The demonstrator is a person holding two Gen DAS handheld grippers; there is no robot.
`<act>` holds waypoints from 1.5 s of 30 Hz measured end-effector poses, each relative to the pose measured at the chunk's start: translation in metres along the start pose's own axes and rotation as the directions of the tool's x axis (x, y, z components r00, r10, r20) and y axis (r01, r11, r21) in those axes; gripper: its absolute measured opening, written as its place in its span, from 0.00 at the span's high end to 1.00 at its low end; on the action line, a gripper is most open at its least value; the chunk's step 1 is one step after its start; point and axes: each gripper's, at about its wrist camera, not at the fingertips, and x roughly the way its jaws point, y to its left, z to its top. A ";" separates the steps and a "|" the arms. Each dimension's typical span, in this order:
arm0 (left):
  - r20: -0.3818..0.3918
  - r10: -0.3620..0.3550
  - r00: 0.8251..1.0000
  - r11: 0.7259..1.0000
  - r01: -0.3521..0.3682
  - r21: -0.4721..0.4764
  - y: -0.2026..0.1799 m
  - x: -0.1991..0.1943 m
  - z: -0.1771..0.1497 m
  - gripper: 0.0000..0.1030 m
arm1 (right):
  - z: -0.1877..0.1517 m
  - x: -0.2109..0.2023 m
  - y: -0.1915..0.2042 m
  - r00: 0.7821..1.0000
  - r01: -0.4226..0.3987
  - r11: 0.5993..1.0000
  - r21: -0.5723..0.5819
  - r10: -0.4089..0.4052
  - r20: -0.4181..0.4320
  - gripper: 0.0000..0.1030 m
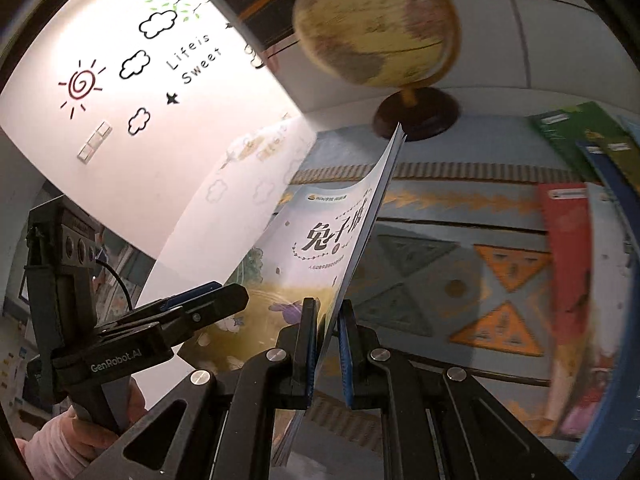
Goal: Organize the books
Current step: 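Carry the upright white book toward the wall edge of the rug with both tools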
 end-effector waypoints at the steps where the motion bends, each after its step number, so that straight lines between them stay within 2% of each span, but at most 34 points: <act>1: 0.000 0.004 1.000 1.000 -0.004 -0.009 0.006 -0.002 -0.001 0.46 | 0.000 0.004 0.005 1.000 -0.004 1.000 -0.004 0.004 -0.005 0.90; 12: -0.054 0.037 0.998 0.996 -0.041 -0.074 0.058 0.005 -0.024 0.46 | -0.015 0.039 0.034 0.998 -0.023 1.000 0.013 0.024 -0.065 0.90; 26: -0.110 0.074 0.991 0.991 -0.086 -0.107 0.097 0.021 -0.031 0.46 | -0.039 0.082 0.039 0.987 0.034 0.996 0.077 -0.022 -0.160 0.90; 36: -0.126 0.081 0.989 0.990 -0.094 -0.100 0.100 0.030 -0.031 0.44 | -0.042 0.100 0.029 0.980 0.066 0.989 0.130 -0.040 -0.196 0.87; 45: -0.137 0.133 0.982 0.987 -0.143 -0.067 0.092 0.033 -0.029 0.41 | -0.046 0.105 0.026 0.976 0.075 0.987 0.143 -0.043 -0.216 0.82</act>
